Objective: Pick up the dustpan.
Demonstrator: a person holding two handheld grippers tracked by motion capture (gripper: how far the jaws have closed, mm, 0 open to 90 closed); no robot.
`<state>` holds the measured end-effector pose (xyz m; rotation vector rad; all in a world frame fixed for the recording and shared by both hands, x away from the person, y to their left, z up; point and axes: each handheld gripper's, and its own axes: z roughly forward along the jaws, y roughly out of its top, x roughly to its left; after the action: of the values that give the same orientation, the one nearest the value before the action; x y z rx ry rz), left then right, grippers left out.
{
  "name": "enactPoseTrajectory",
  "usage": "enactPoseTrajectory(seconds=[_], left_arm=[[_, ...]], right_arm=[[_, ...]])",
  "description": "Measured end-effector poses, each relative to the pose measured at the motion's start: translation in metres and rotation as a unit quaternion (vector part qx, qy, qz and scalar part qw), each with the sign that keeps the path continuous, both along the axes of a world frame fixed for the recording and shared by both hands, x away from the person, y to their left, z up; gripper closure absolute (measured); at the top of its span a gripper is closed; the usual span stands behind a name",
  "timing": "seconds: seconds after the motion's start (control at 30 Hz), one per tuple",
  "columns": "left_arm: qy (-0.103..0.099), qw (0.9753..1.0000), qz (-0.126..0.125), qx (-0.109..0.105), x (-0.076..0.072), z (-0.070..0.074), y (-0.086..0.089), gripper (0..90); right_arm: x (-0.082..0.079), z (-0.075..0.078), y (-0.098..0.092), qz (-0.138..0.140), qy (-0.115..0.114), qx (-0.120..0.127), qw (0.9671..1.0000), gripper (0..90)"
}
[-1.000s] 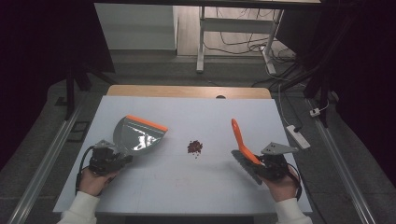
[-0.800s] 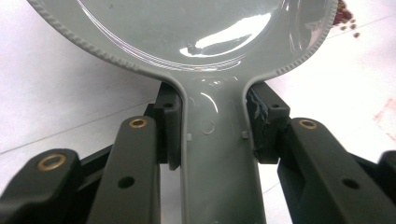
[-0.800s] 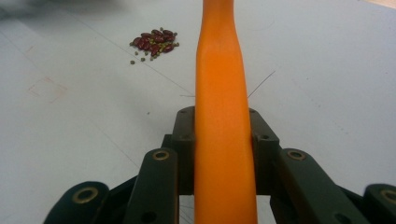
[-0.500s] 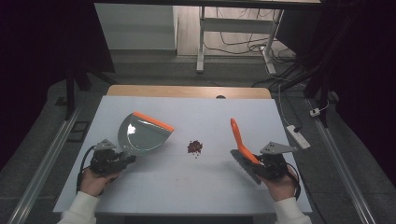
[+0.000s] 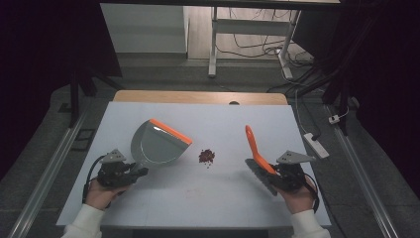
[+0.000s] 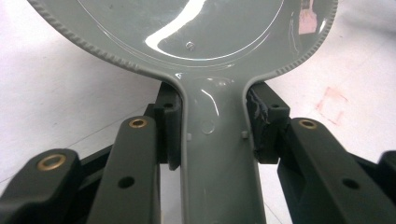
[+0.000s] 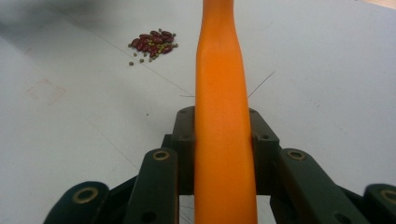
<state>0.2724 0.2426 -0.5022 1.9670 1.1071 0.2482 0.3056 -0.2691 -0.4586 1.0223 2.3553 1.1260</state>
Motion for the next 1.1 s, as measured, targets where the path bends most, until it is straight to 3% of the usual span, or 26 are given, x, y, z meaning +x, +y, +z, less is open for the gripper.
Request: enactPoseTrajectory(seconds=[0.3,0.47,0.67,0.87,1.1], left_arm=[[-0.009,0.9994,-0.032,0.008,-0.005,0.006,-0.012,61.7],[-0.012,0.9983,-0.053,0.023,-0.007,0.007,-0.017,61.7],[-0.004,0.9968,-0.071,0.037,-0.007,0.006,-0.024,61.7],[0.002,0.9941,-0.093,0.055,-0.007,0.004,-0.029,61.7],[0.014,0.9905,-0.123,0.060,-0.008,0.002,-0.034,61.7]], right_arm=[[0.000,0.000,-0.002,-0.003,-0.005,0.000,1.0000,70.0],[0.000,0.000,-0.003,-0.006,-0.005,0.000,1.0000,70.0],[0.000,0.001,-0.002,-0.005,-0.008,0.003,1.0000,70.0],[0.000,0.001,-0.001,-0.002,-0.009,0.001,1.0000,70.0],[0.000,0.000,0.001,0.001,-0.006,0.000,1.0000,70.0]])
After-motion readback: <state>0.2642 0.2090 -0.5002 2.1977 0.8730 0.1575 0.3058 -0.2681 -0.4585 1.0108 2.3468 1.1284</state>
